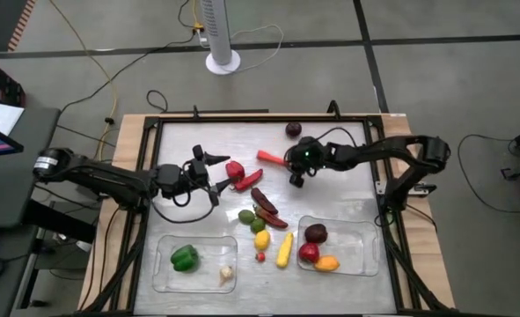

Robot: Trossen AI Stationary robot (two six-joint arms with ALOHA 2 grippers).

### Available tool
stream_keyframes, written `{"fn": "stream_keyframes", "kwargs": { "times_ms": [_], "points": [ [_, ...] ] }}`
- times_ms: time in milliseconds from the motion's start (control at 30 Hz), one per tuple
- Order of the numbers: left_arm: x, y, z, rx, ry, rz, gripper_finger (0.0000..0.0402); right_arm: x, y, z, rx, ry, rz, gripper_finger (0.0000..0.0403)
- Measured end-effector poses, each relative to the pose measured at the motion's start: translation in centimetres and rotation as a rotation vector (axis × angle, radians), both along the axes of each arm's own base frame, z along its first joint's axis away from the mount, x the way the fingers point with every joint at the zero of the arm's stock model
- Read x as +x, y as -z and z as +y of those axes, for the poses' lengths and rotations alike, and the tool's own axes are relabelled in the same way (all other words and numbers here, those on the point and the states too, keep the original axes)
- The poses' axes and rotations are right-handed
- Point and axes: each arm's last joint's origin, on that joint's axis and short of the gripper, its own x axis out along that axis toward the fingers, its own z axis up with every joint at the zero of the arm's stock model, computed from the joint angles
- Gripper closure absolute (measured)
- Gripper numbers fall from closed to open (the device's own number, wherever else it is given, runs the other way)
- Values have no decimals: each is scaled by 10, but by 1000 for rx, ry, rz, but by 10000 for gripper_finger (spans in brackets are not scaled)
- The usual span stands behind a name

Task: Sort produce into baskets
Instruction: Put the carrot into the left transparent bin

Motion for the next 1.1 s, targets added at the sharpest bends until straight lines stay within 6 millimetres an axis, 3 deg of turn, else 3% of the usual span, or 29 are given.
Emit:
{"fn": "stream_keyframes", "kwargs": {
  "times_ms": [500,600,700,1100],
  "points": [
    [-30,-39,3,72,-13,-82,95,53,-78,115,-40,-401,-231,321],
    [-37,-55,3,108,-22,-130,95,70,-84,132,-29,-442,-238,321],
    [-42,-58,4,120,-24,-124,95,88,-84,149,-18,-486,-203,321],
    [-65,-59,8,142,-122,-50,95,148,-93,201,62,-676,-158,321]
  ]
}}
